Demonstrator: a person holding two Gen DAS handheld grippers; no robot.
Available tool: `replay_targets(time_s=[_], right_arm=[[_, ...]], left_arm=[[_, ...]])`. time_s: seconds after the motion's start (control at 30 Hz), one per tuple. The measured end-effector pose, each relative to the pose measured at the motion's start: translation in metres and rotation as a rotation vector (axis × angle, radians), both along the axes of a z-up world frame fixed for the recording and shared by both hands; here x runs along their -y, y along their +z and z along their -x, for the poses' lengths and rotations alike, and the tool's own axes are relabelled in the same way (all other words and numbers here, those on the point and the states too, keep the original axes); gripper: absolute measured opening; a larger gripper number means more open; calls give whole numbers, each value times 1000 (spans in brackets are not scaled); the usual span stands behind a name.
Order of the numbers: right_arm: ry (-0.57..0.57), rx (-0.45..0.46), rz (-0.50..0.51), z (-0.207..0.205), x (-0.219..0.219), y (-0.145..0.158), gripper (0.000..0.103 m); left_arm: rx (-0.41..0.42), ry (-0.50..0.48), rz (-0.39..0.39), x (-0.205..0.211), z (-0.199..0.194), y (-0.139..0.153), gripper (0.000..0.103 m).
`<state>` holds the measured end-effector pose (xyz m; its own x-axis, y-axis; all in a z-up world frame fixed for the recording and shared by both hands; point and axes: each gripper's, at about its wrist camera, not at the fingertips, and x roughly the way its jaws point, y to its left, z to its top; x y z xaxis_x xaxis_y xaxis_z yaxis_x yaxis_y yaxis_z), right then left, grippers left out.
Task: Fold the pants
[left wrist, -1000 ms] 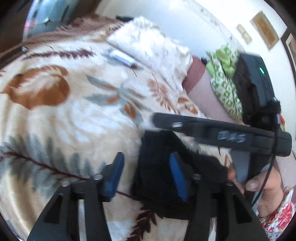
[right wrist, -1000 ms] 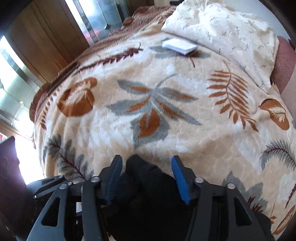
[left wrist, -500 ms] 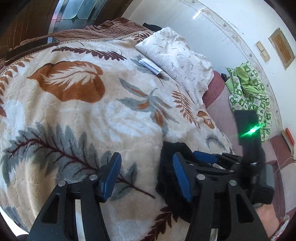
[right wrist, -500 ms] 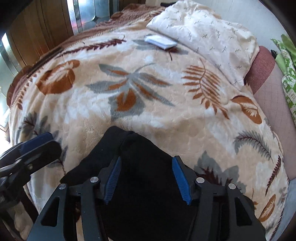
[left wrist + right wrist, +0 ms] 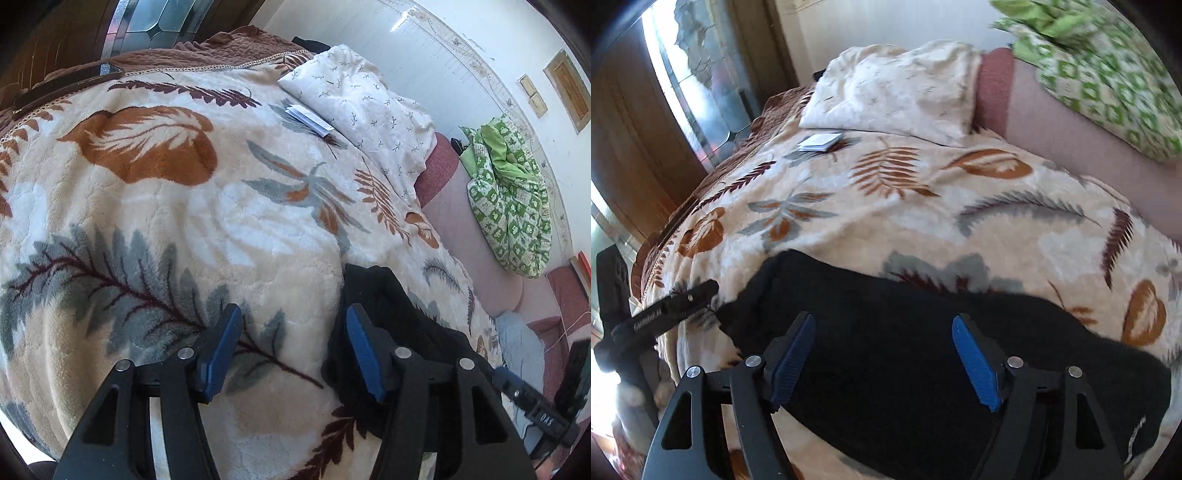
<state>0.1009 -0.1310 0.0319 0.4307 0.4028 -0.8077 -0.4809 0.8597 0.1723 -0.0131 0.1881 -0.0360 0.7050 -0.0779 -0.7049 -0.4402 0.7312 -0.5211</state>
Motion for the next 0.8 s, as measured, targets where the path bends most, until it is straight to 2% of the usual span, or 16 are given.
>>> replay_targets(time_s=[0.07, 0.13, 0.2, 0.27, 0.4, 0.53, 0.67, 0.8], right_arm=[[-65, -12, 23, 11, 46, -15, 82], [-112, -54, 3, 16, 79, -29, 82], [-142, -80, -40, 18, 94, -33, 82], [-133, -85, -79, 17, 92, -30, 82], [-9, -70, -79, 5, 45, -20, 82], [171, -73, -39, -14, -25, -13, 82], [312, -93, 26, -33, -105, -13, 82], [422, -116, 110, -53, -172, -23, 82]], left_arm=[[-8, 3, 4, 2, 0, -2, 59], [-8, 4, -1, 6, 1, -3, 61], [-4, 2, -13, 11, 2, -2, 62], [4, 5, -14, 15, 3, -1, 62], [10, 8, -6, 19, 6, -2, 62], [30, -18, 24, 22, 4, -2, 62], [36, -52, 91, 24, 2, -5, 62], [27, -81, 106, 28, -2, -7, 62]])
